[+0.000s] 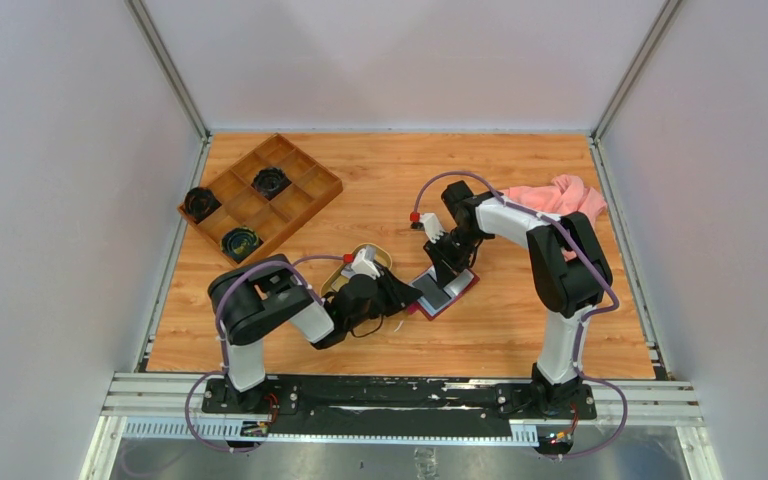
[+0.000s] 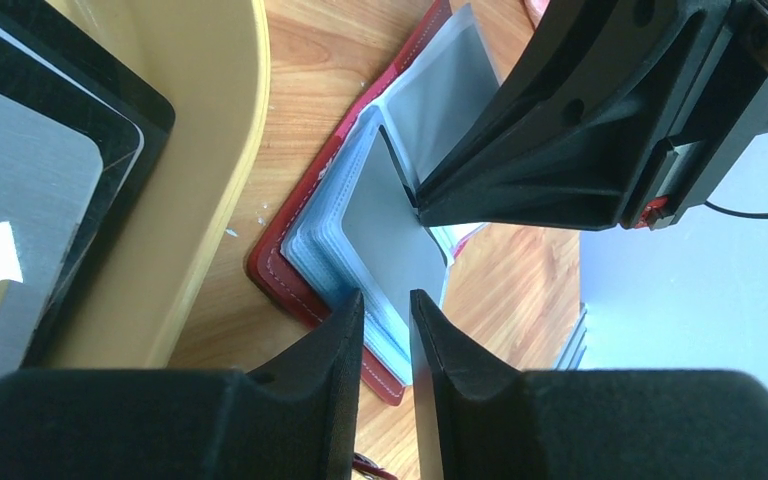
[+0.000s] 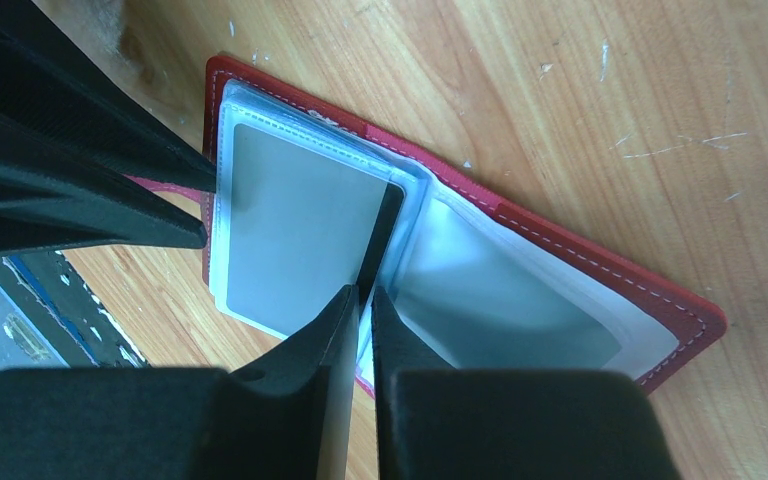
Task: Put the credit cards into the card holder
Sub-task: Insert the credit card into the card holder.
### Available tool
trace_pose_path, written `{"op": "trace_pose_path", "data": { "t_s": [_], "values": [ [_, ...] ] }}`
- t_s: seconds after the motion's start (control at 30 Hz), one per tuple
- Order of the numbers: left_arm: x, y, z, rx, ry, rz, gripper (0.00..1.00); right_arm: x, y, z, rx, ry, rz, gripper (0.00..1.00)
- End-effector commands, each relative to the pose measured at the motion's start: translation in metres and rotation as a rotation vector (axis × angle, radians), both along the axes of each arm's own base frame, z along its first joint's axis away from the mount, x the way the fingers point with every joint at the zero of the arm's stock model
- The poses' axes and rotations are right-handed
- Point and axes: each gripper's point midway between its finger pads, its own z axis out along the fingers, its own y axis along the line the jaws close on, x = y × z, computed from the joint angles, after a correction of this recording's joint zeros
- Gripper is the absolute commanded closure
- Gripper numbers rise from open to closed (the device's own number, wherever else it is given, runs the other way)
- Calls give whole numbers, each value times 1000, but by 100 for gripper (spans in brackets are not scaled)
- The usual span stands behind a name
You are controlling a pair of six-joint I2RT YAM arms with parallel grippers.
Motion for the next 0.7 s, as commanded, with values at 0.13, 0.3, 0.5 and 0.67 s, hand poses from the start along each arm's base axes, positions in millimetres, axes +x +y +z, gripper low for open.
{"op": "trace_pose_path", "data": {
  "t_s": [0.13, 0.3, 0.5, 0.67],
  "values": [
    [5, 0, 2, -17, -14, 12, 76, -11, -7, -10, -43, 55, 22, 87],
    [4, 2, 3, 8, -12, 8, 71, -11, -6, -10, -45, 56, 23, 87],
    [3, 6, 6, 21, -18, 15, 68, -11, -6, -10, -44, 57, 23, 87],
    [4, 5, 7, 18, -19, 15, 69, -11, -6, -10, -44, 57, 23, 87]
  ]
}}
